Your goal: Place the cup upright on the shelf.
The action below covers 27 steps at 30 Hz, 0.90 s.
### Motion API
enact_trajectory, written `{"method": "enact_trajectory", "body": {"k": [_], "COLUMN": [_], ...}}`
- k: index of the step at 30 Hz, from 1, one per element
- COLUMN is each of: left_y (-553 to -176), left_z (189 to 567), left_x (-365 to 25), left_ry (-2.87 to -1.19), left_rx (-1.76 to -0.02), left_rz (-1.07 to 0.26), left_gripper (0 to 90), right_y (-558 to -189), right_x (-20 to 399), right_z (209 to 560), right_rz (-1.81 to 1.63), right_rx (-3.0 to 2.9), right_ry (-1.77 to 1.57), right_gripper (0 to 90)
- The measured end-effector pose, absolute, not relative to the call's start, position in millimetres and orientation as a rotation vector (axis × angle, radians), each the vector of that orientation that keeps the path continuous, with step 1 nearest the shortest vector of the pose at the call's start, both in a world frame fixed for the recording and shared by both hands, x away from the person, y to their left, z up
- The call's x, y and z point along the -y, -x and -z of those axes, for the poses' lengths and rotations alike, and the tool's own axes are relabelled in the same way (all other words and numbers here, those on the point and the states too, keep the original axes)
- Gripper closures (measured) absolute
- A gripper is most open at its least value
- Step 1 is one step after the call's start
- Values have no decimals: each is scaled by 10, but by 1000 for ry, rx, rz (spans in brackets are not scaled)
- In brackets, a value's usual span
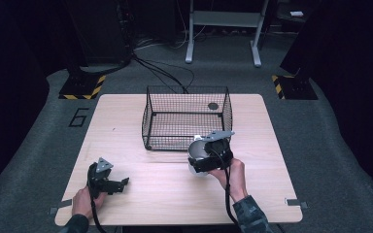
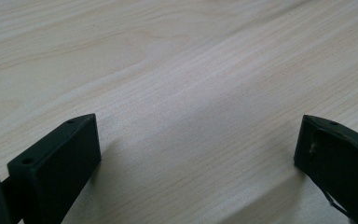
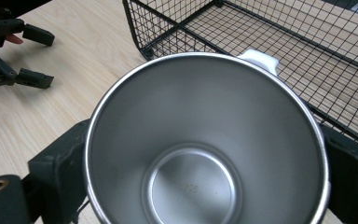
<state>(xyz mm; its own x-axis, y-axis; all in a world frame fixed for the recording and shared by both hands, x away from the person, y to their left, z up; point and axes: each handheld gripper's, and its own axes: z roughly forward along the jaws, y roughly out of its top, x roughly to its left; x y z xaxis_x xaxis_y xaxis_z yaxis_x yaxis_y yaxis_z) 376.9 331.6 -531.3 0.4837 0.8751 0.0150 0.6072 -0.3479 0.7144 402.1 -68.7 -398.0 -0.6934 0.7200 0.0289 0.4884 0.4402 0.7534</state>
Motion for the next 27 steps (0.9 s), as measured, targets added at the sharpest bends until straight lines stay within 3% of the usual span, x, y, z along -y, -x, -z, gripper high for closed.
{"method": "enact_trajectory", "body": {"k": [27], "left_y": [-3767], "left_z": [5312], "left_x": [-3314], "left_ry": [-2079], "left_rx": [-1221], "left_rz": [-524], "left_gripper": [2], "right_y": [-4156], "right_x": [759], "right_z": [3568], "right_rz": [-1138], "right_rx": [-2377], "right_ry": [-1006], "right_gripper": [59]}}
